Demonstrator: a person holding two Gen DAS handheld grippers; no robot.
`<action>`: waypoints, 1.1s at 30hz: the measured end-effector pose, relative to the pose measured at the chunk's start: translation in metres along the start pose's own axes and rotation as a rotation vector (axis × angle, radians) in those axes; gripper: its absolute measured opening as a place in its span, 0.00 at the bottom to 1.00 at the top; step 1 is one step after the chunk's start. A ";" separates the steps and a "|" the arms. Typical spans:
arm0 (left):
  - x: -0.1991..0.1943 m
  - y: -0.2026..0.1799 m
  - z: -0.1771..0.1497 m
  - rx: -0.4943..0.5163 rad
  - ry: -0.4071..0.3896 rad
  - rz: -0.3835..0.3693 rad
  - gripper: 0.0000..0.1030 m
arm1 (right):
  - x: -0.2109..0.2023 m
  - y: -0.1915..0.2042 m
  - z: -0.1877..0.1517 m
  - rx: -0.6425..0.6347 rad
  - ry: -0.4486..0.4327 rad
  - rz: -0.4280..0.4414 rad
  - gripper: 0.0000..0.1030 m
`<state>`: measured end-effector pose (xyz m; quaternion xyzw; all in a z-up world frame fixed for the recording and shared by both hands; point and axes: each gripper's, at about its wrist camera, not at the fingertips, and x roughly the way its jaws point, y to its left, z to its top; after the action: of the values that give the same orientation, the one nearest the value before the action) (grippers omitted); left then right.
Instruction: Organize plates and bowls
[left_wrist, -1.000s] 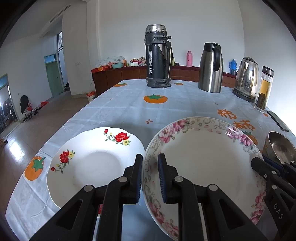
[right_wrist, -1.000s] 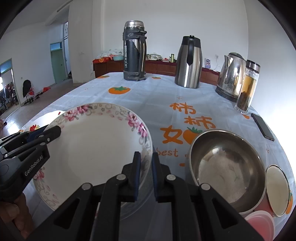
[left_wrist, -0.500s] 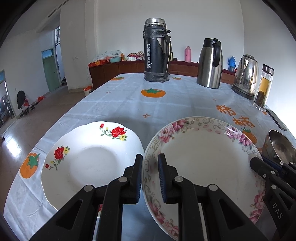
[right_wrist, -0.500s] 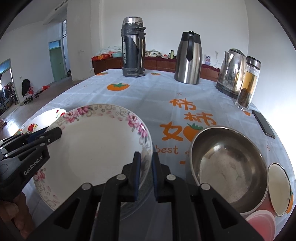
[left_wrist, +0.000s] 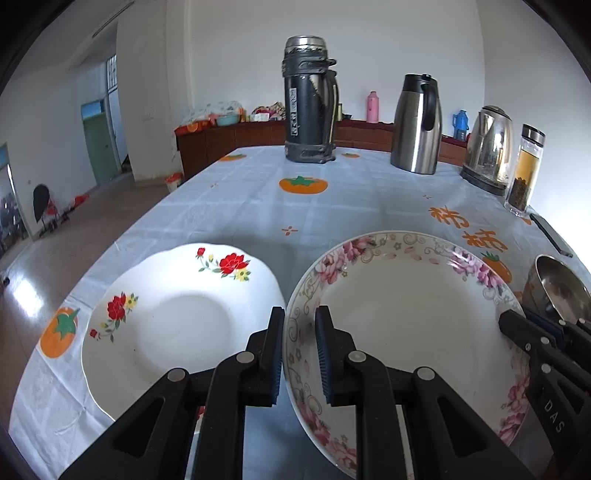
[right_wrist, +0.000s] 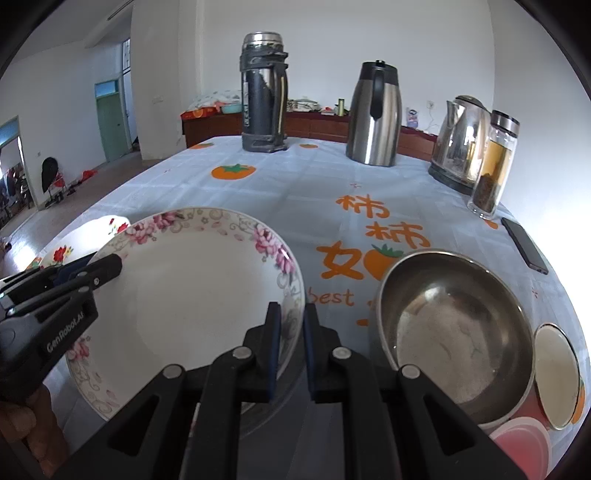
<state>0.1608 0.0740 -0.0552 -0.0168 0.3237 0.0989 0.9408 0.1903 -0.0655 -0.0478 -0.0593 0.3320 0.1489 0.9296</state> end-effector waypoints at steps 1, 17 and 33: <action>0.001 0.000 0.000 0.001 0.004 -0.002 0.18 | 0.000 0.000 0.000 0.002 0.001 -0.002 0.13; 0.007 -0.002 0.001 -0.006 0.039 -0.028 0.18 | 0.000 0.002 -0.001 -0.037 0.009 -0.032 0.14; 0.008 -0.002 0.001 -0.010 0.047 -0.038 0.18 | 0.001 0.011 -0.003 -0.103 0.021 -0.069 0.16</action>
<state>0.1677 0.0737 -0.0598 -0.0300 0.3447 0.0821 0.9346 0.1861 -0.0557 -0.0508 -0.1203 0.3313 0.1329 0.9263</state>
